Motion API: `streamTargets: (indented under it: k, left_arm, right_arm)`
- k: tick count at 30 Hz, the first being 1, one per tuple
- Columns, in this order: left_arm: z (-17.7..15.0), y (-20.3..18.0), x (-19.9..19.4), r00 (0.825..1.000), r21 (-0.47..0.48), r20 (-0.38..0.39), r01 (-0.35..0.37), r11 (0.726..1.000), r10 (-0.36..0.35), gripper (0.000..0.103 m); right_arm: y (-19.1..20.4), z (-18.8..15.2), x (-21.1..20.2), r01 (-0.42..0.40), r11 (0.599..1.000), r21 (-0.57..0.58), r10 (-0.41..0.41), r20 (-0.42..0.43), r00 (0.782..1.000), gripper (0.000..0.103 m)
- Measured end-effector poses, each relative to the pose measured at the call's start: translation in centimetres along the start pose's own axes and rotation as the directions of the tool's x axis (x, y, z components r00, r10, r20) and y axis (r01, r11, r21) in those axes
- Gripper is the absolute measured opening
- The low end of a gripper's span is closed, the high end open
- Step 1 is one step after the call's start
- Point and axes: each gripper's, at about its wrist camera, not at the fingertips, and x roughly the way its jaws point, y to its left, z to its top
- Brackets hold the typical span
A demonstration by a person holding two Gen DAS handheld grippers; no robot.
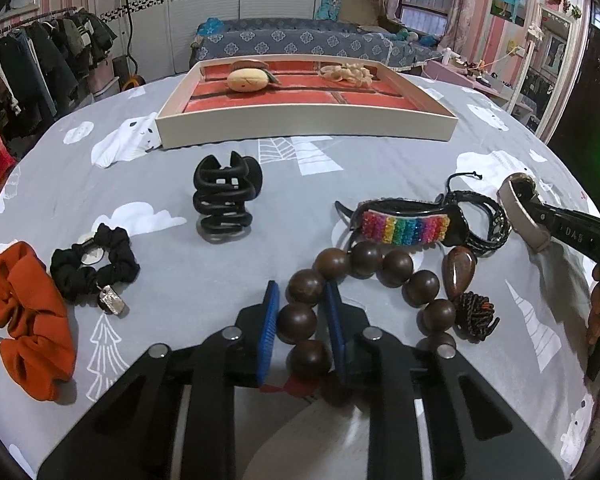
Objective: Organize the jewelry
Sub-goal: 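Grasp the dark wooden bead bracelet with the left tool while the right tool grasps the white-strap watch, then carry the bead bracelet and watch over the tray and lower them in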
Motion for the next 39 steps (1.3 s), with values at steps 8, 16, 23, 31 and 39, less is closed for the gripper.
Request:
streamTargets:
  k: [8, 16, 23, 31, 39]
  left_arm:
    - [-0.2, -0.4, -0.3, 1.0, 0.011, 0.014, -0.012, 1.0, 0.012, 0.024]
    - [-0.3, -0.9, -2.0, 0.998, 0.036, 0.066, -0.019, 0.999, 0.017, 0.023]
    - [0.4, -1.2, -4.7, 0.989, 0.037, 0.148, 0.017, 0.999, -0.022, 0.023]
    - [1.9, -2.3, -7.1, 0.974, 0.084, 0.215, 0.052, 0.995, -0.069, 0.019]
    - [4.4, -3.0, -8.2, 0.966, 0.128, 0.251, 0.032, 0.991, -0.063, 0.019]
  right_arm:
    - [0.2, 0.1, -1.0, -0.01, 1.0, -0.007, 0.011, 0.045, 0.999, 0.01]
    - [0.3, 0.3, -2.9, -0.022, 1.0, -0.005, 0.022, 0.118, 0.993, 0.01]
    - [0.7, 0.9, -3.9, -0.03, 0.999, -0.01, 0.031, 0.154, 0.988, 0.01]
    - [1.7, 2.4, -4.8, -0.035, 0.999, -0.022, 0.038, 0.193, 0.98, 0.01]
    - [2.9, 5.4, -5.5, -0.045, 0.998, -0.037, 0.053, 0.234, 0.971, 0.01]
